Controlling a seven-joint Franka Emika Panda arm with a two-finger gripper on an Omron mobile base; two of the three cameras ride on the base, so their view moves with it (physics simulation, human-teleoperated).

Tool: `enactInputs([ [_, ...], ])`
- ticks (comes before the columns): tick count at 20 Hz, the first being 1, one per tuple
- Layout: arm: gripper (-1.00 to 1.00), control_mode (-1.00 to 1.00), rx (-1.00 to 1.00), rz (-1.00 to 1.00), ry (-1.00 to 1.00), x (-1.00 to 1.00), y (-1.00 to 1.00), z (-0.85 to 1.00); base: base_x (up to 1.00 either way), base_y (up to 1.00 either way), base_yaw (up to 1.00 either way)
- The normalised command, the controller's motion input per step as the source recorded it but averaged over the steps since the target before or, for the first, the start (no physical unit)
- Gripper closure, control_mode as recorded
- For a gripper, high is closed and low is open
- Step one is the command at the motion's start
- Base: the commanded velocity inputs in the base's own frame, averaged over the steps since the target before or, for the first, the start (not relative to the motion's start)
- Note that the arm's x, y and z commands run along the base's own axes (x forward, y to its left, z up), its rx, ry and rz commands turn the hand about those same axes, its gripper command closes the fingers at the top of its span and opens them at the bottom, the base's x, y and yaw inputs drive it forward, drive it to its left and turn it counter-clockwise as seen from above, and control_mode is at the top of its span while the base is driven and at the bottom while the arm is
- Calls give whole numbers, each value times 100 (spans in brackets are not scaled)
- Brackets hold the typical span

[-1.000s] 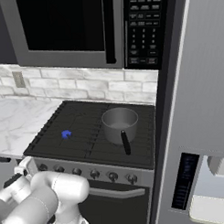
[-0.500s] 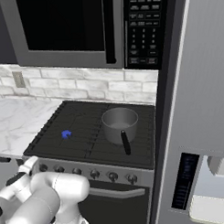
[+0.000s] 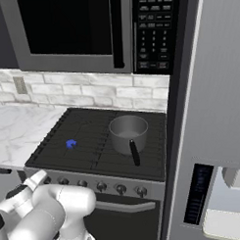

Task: Turn off the front left burner of the stove.

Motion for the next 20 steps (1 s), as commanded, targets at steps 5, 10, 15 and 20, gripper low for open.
enactInputs([
  [5,100,-100,35,-16,-9,0,-22,9,0,0,0],
  [10,100,-100,36,-18,-10,0,-28,11,0,0,0],
  [15,100,-100,33,-18,-9,1,-29,14,0,0,0],
  [20,100,-100,32,-17,-8,4,-30,18,0,0,0],
])
